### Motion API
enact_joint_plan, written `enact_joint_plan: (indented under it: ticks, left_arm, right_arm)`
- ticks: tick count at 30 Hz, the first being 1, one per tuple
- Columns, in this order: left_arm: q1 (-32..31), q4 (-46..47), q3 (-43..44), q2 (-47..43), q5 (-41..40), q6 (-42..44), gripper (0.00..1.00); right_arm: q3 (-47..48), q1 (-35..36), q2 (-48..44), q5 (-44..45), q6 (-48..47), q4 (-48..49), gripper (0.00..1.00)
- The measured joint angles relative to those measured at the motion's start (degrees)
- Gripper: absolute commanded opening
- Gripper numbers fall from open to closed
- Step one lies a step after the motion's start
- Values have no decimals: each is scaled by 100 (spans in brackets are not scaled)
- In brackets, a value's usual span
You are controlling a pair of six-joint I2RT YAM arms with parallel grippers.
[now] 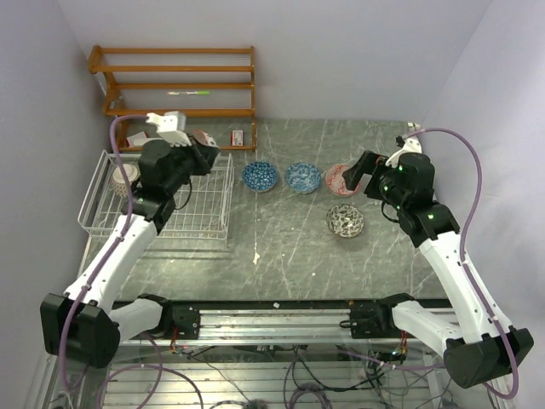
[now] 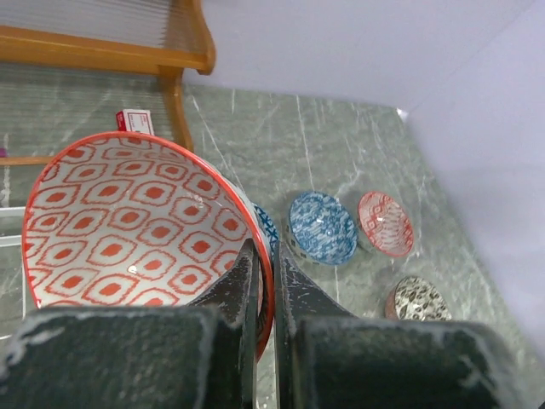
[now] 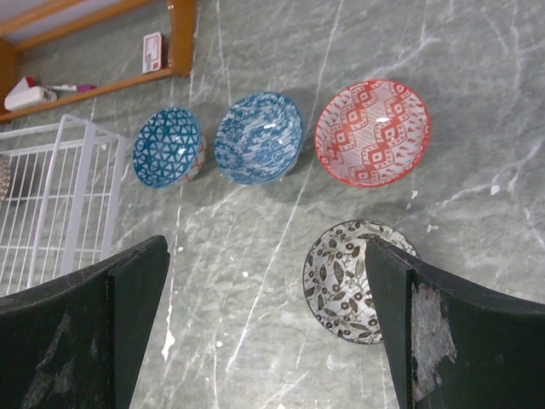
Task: Load the bowls into the dish rack
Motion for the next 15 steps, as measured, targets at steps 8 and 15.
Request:
enact_joint_plan:
  ticks: [8,15]
  left_arm:
    - [2041,1685,-1449,50,1436,-1663,7]
    - [2599,3174,-2055,907,2273,-2914,7]
  right_arm:
    - [-295,-4,2,-256,-2,101,99]
    - [-319,-4,22,-286,-4,114,99]
